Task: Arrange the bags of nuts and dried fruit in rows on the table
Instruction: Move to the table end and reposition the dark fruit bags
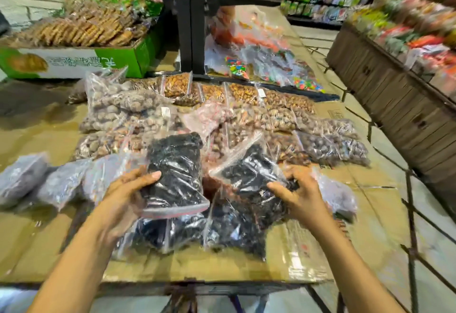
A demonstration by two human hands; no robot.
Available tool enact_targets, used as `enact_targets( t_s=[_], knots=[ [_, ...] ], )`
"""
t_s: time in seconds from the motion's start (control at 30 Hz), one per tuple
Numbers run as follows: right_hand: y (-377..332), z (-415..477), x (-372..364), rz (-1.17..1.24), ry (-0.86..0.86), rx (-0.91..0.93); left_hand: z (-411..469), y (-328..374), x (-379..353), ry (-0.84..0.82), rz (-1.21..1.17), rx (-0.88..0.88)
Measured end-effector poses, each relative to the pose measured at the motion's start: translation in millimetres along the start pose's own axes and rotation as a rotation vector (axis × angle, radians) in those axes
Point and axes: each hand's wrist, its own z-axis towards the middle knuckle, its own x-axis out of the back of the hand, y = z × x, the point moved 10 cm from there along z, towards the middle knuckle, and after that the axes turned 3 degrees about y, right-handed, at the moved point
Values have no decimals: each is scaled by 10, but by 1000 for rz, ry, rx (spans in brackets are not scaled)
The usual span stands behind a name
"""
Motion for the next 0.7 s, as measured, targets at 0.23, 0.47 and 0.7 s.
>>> enact_targets(
  t_s=[0.23,0.47,0.7],
  knots=[
    [1089,-564,-46,-21,-348,-153,-827,-937,-218,89,-48,93],
    [1101,-615,-19,-205,-588,7,-1325,-1681,-447,183,-180,230],
    [1014,-1010,-235,-607,-512,-87,-1663,-2018,-475,220,-231,282]
  ],
)
